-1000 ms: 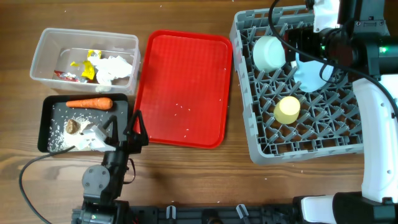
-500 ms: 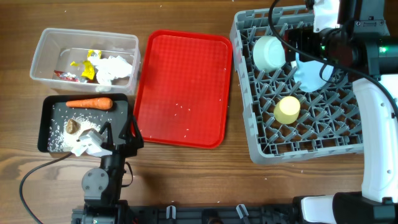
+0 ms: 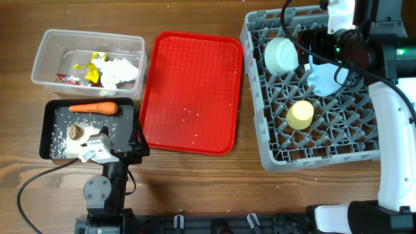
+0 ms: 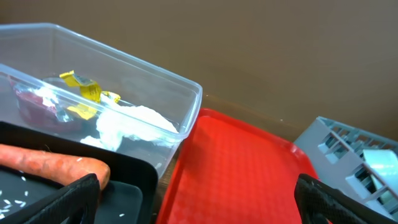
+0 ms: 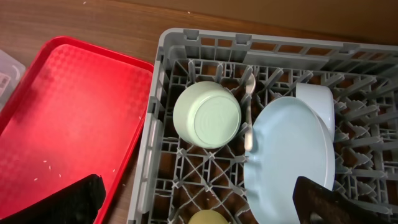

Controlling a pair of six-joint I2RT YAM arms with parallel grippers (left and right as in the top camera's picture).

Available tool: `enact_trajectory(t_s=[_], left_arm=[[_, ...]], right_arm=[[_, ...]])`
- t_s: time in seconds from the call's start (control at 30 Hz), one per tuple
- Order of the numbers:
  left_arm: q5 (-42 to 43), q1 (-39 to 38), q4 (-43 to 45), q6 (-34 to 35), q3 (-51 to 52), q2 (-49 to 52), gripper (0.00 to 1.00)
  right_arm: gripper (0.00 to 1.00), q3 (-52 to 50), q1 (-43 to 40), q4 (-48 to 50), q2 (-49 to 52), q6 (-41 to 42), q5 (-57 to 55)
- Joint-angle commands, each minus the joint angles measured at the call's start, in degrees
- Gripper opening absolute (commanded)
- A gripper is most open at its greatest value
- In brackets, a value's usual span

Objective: Sort waste into correct bins and load items into the dishwasher rack

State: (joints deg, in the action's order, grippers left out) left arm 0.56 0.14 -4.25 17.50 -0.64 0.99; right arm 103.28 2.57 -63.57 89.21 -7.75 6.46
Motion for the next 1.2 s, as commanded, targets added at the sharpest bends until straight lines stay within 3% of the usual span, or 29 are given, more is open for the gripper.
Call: enact_trajectory(t_s=[0.0,1.17], left_arm=[[0.94,0.39,-0.13,-3.39,0.33,-0.83,1.00],[0.92,0.39,-0.11,-3.41,0.33,-0.83,1.00]], right_arm=[[1.00,0.11,-0.17,0.11,0.57,0.39,1.14],[1.00,-0.24,-0.17,0.22,1.49,0.33,1.14]])
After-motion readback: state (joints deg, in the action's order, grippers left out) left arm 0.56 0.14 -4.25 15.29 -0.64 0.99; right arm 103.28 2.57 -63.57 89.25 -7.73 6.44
